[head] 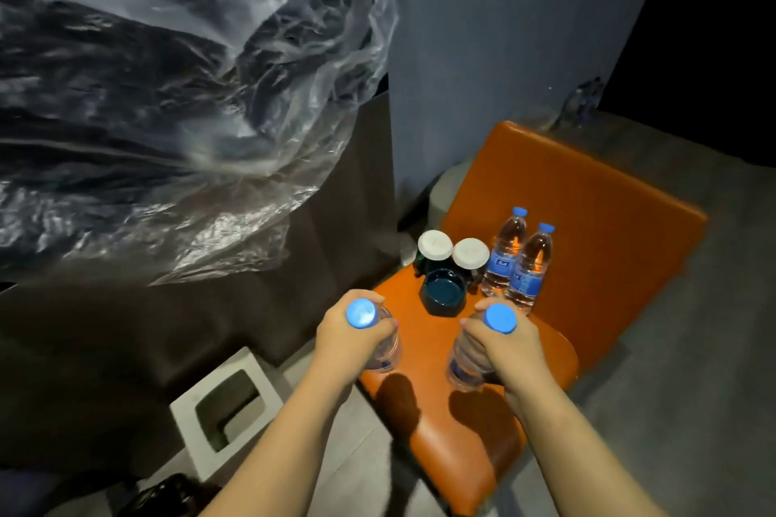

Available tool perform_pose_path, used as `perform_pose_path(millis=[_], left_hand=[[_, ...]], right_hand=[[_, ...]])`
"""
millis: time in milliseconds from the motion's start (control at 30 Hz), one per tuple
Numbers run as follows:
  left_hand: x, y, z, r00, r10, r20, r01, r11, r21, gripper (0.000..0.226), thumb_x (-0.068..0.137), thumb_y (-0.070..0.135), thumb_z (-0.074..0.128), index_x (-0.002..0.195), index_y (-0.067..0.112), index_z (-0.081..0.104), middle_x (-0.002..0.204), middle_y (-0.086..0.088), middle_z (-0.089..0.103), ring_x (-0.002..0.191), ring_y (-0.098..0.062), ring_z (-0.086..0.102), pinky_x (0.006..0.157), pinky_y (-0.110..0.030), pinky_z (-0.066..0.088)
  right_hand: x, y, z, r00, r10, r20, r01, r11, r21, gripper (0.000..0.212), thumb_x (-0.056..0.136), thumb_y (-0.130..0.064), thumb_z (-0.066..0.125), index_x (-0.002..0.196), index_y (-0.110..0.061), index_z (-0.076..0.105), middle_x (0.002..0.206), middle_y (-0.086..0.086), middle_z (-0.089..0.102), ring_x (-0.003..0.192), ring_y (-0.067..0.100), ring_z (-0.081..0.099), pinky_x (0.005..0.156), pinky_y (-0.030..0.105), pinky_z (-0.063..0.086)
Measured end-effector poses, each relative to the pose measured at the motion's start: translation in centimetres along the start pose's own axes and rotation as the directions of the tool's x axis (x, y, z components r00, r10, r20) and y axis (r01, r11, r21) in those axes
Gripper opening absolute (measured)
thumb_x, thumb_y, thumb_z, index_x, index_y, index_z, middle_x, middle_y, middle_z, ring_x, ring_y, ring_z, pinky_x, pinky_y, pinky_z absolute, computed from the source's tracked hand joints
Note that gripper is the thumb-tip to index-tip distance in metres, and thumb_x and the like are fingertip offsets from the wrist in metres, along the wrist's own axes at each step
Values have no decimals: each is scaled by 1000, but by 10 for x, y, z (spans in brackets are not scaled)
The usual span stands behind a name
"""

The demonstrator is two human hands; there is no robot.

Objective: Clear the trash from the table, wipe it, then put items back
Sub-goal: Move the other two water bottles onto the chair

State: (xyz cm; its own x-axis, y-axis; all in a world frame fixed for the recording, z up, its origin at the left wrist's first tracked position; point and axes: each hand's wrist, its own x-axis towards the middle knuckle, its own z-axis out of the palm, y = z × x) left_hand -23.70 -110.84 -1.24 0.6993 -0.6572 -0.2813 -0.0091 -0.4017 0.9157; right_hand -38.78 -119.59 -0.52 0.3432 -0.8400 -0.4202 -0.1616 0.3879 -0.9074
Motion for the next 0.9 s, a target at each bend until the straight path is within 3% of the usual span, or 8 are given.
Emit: perform_pose_path(millis=[100, 200, 333, 433, 500, 633, 800, 900], left_hand=[[26, 16, 40, 1000, -20, 4, 19, 1000, 18, 28, 75, 7, 72, 85, 29, 58, 91, 3, 62, 87, -15, 58, 64, -22, 50], [46, 28, 72, 998, -16, 55, 13, 999, 46, 28, 76, 2, 68, 80, 26, 56, 82, 4, 59, 78, -11, 56, 59, -18, 46], [70, 32, 100, 992, -87, 86, 87, 996, 0, 26, 76, -1, 68, 83, 23, 60, 84, 2, 61, 78, -14, 58, 58, -20, 51], [91, 31, 115, 981, -137, 139, 139, 990, -9, 27, 76, -1, 67, 86, 23, 61, 89, -3, 63, 85, -22, 61, 64, -30, 53], [103, 31, 123, 973, -148, 178, 147, 989, 15, 27, 76, 0, 66, 88, 23, 61, 92, -4, 63, 89, -24, 61, 67, -32, 54], [121, 32, 144, 955, -151, 254, 137, 988, 74, 27, 77, -1, 66, 92, 21, 60, 90, -1, 62, 87, -20, 59, 73, -32, 51], [142, 36, 181, 936, -197, 292, 169, 978, 120, 25, 79, 0, 65, 87, 22, 57, 82, 4, 59, 82, -15, 56, 68, -26, 48], [157, 36, 206, 929, -216, 299, 163, 968, 193, 27, 79, 0, 67, 82, 24, 54, 83, 3, 58, 81, -16, 56, 70, -28, 50]], right_hand=[[44, -6, -28, 999, -9, -36, 9, 1000, -13, 16, 84, 3, 61, 84, -11, 53, 60, 5, 50, 57, 19, 45, 57, 28, 39], [77, -4, -48, 993, 13, -121, -16, 1000, -23, 21, 81, 1, 65, 86, -19, 58, 76, 6, 59, 73, 23, 53, 68, 31, 44], [96, -9, -67, 989, 77, -128, -72, 996, 46, 15, 86, 4, 58, 100, 4, 54, 65, 12, 48, 56, 20, 44, 43, 19, 40], [112, -5, -76, 979, 113, -172, -105, 993, 54, 28, 87, 7, 55, 113, 14, 47, 73, 35, 41, 55, 20, 40, 40, 20, 36], [122, -4, -77, 965, 127, -232, -114, 991, 66, 19, 86, 9, 55, 105, 11, 52, 72, 35, 40, 52, 19, 40, 40, 20, 37], [142, 3, -85, 943, 108, -315, -80, 992, 100, 16, 83, 11, 60, 87, -4, 55, 63, 7, 51, 53, 15, 52, 44, 16, 44], [177, 8, -112, 954, 109, -280, -87, 992, 91, 13, 83, 13, 57, 85, 2, 51, 62, 11, 44, 50, 18, 40, 38, 16, 39], [208, 11, -132, 967, 157, -203, -142, 986, 85, 23, 87, 9, 51, 73, -10, 48, 53, 7, 42, 44, 16, 39, 36, 18, 34]])
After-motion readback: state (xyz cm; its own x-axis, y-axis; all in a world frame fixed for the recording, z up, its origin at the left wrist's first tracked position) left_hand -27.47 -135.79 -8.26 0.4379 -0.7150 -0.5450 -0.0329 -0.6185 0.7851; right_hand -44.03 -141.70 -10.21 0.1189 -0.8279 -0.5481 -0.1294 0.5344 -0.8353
